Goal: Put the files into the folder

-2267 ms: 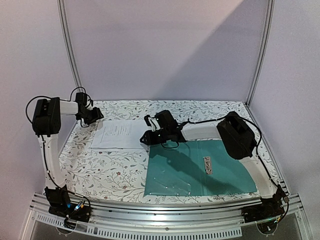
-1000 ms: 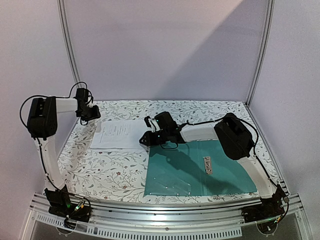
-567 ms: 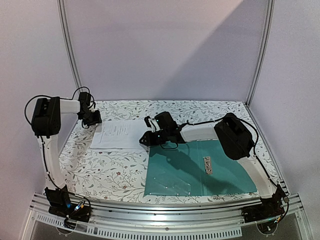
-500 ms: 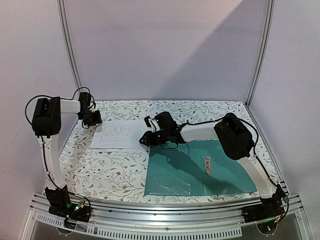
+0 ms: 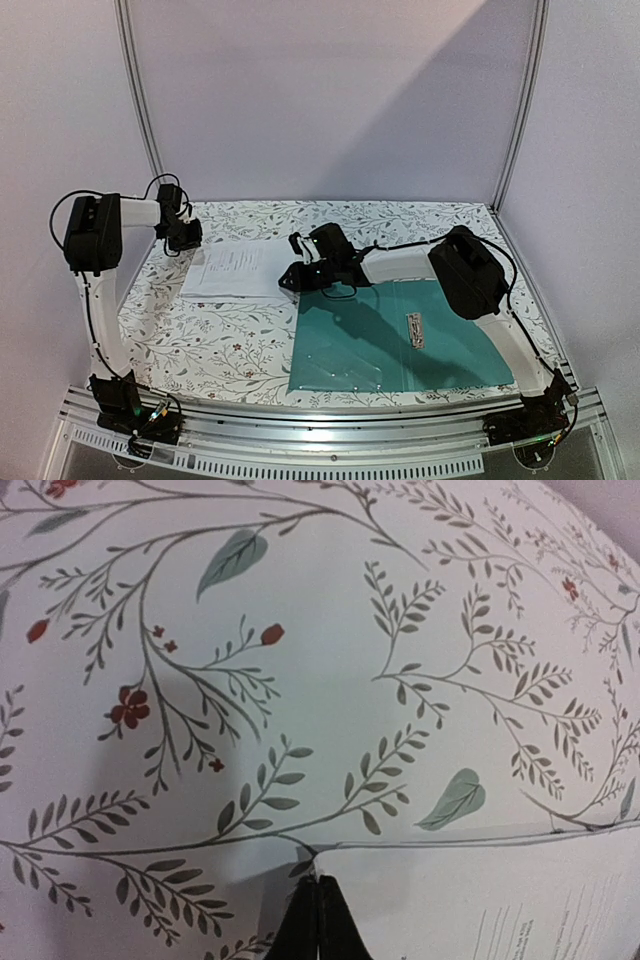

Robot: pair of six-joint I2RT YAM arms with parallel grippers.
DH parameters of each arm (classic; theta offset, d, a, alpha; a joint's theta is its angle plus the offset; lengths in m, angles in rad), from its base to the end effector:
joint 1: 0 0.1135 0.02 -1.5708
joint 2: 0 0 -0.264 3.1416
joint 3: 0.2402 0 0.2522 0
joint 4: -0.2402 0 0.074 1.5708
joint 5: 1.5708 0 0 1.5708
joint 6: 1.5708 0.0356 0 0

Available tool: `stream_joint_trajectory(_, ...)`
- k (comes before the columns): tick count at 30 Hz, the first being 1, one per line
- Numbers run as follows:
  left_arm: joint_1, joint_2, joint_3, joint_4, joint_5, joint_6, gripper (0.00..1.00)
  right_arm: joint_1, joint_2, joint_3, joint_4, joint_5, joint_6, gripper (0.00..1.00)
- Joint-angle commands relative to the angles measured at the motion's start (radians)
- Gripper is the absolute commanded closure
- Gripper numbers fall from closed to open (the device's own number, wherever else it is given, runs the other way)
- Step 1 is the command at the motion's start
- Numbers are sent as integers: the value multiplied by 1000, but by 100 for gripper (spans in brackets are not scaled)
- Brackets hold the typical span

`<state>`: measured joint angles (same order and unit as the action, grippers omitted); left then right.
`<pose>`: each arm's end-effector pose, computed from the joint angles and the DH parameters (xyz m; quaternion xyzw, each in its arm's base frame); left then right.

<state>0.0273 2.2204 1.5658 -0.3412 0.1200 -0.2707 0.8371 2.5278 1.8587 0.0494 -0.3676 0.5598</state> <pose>0.4699 0.0086 0.1304 -0.1253 0.9491 -0.0914 0.2740 0.3604 0.4189 0.0984 -0.2037 0.8541 0.4139 0.2402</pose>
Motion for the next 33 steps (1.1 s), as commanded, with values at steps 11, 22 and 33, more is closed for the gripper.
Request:
stream_joint_trajectory(11, -9, -185, -79, 92, 36, -15, 100, 0, 18, -57, -48, -41, 11, 73)
stream_joint_trajectory(22, -62, -351, -89, 135, 142, 19, 100, -11, -341, -188, -208, -56, -146, 42)
stream_joint_trajectory(33, -162, -570, -168, 381, 531, -10, 100, -31, -729, -399, -373, 109, -537, 32)
